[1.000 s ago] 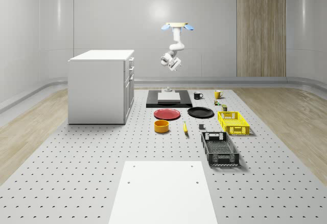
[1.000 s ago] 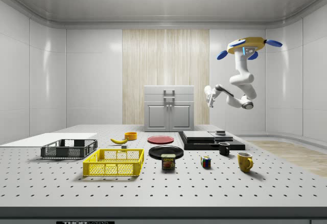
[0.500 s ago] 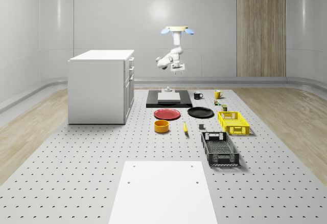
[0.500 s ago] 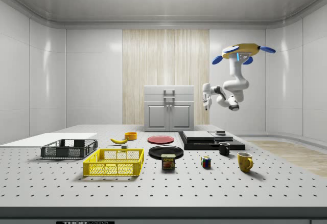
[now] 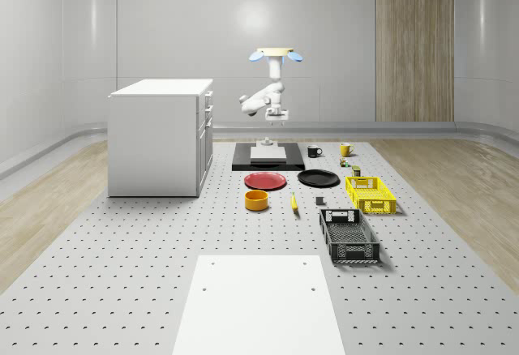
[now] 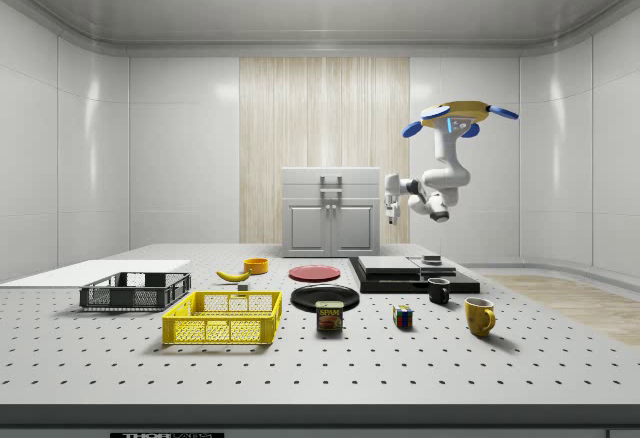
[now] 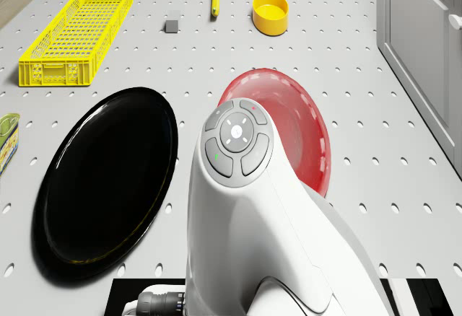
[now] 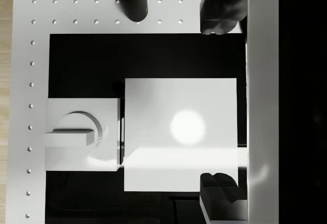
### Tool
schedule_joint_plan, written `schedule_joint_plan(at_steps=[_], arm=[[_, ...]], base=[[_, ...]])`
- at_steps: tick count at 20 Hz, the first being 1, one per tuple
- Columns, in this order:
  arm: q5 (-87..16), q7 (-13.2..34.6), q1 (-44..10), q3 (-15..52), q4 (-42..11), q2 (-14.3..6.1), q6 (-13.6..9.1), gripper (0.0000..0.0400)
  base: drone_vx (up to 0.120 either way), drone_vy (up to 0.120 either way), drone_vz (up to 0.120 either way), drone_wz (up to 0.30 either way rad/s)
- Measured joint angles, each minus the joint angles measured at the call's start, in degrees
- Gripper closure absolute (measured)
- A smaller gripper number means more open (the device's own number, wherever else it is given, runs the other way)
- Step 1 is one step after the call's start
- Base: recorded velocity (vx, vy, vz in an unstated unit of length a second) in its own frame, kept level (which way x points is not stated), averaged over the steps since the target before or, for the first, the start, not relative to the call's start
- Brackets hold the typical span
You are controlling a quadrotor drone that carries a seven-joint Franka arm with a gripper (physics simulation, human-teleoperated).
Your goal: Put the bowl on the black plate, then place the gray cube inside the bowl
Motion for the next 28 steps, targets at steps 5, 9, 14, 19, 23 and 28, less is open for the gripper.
schedule_joint_plan(at_steps=[5, 9, 14, 19, 23, 28], arm=[[0.62, 0.90, -1.11, 0.77, 0.07, -1.64, 1.03, 0.0000], [1.21, 1.44, -1.73, 1.27, 0.15, -2.89, 2.00, 0.0000], [1.98, 2.01, -2.35, 1.80, 0.26, -4.38, 3.28, 0.0000], [2.73, 2.49, -2.87, 2.27, 0.36, -5.81, 4.56, 0.0000], [3.30, 2.84, -3.24, 2.61, 0.44, -6.91, 5.57, 0.0000], [3.98, 3.24, -3.66, 3.00, 0.53, -8.24, 6.79, 0.0000]], base=[[0.120, 0.000, -0.072, 0.000], [0.120, -0.050, 0.000, 0.000], [0.120, -0.008, 0.000, 0.000], [0.120, 0.000, 0.000, 0.000], [0.120, 0.000, 0.000, 0.000], [0.120, 0.000, 0.000, 0.000]])
